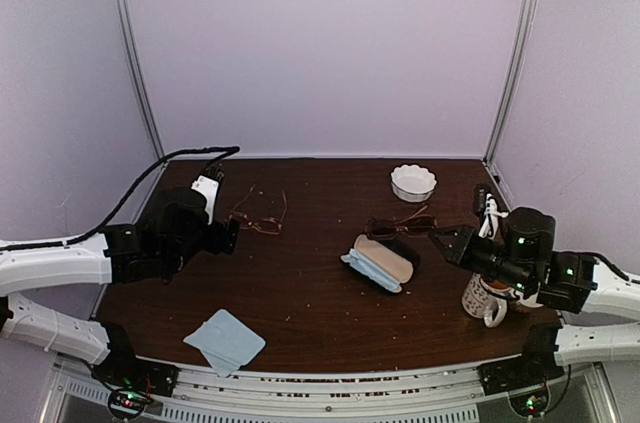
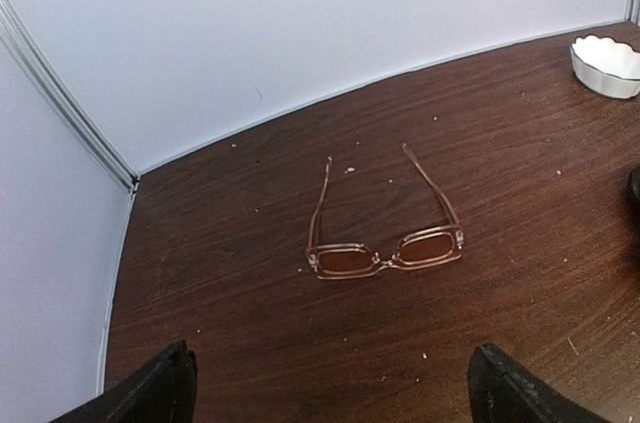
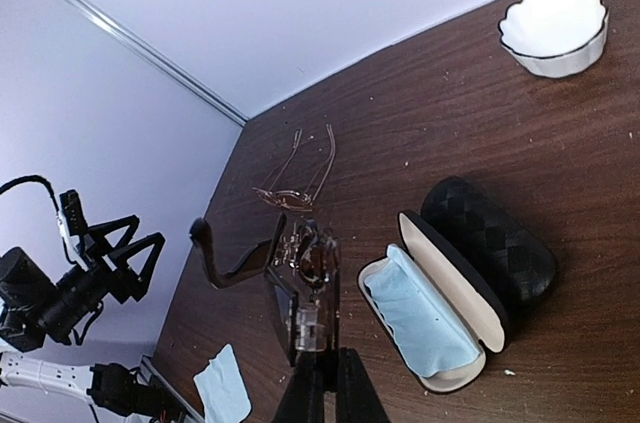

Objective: Organize the sunglasses
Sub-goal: Place the sunglasses in the sunglasses case.

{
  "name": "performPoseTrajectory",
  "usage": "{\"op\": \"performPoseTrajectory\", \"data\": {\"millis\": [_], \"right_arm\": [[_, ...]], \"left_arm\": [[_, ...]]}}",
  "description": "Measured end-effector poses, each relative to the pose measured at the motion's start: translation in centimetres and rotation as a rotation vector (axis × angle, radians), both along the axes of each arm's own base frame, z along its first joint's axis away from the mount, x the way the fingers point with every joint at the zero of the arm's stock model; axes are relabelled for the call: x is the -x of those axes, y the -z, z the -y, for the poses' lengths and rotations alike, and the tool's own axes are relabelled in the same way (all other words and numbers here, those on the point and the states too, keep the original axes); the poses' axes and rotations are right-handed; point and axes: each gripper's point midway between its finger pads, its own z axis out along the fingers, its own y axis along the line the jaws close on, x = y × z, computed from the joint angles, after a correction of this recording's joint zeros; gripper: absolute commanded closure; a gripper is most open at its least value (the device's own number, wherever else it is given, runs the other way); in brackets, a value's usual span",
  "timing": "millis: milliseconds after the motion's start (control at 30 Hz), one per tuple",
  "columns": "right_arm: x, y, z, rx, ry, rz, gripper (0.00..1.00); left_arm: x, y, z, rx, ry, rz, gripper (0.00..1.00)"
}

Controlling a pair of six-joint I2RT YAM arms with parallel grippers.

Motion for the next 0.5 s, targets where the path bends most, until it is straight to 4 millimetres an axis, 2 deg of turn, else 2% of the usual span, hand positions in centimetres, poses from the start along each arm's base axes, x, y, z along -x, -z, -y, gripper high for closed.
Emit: {"op": "performPoseTrajectory", "data": {"millis": [300,500], "right_arm": [[-0.4,3.1,-1.1,-0.068,0.065,-0.182,1.00],[-0.7,5.1,-1.0,-0.095,0.150,-0.282,1.00]], "left_arm": [[-0.1,-0.2,0.4,0.034,0.012,0.019,0.03],[-0.2,0.1,0.6,0.029,0.015,0.013,0.04]]}}
